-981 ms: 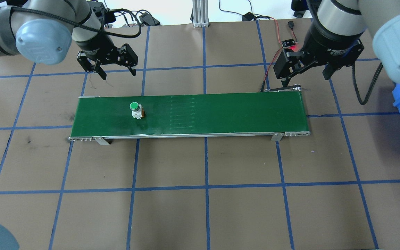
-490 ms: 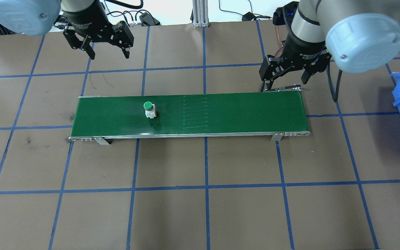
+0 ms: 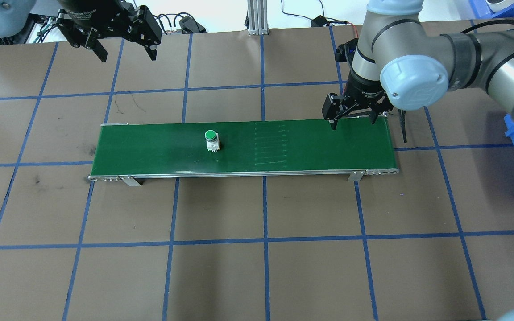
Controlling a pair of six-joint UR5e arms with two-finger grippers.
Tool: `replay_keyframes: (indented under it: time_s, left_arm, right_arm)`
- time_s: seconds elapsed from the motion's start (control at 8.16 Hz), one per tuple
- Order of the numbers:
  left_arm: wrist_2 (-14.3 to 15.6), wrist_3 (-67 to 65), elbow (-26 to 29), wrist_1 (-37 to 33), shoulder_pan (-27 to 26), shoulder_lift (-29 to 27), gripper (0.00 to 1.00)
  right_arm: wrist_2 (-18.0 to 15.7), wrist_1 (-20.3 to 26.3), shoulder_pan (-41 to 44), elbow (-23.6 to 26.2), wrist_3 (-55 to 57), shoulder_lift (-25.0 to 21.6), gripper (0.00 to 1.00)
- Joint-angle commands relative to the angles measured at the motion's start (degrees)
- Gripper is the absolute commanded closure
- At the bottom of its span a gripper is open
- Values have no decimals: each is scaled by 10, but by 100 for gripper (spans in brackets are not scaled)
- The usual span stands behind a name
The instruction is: Move button from left to right
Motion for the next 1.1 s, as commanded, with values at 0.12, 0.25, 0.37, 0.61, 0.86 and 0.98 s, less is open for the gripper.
replay_keyframes:
  time_s: [0.12, 0.25, 0.37, 0.61, 0.86, 0.98]
  left_arm:
    - [-11, 4, -6, -1, -1, 30, 0]
    - [-15, 5, -6, -1, 2, 30, 0]
    - [-11, 4, -6, -1, 2, 32, 0]
    - [-15, 1, -6, -1, 2, 37, 0]
    - [-16, 3, -6, -1, 1, 42, 0]
    - [-16, 1, -6, 1, 0, 41, 0]
  right_arm:
    - [6, -26, 0, 22, 1, 19, 0]
    - [40, -38, 0, 23, 1, 20, 0]
    - [84, -45, -3, 23, 19, 20, 0]
    - [99, -59, -11, 23, 72, 18, 0]
    - [101, -60, -11, 31, 74, 16, 0]
    - [101, -60, -11, 31, 75, 16, 0]
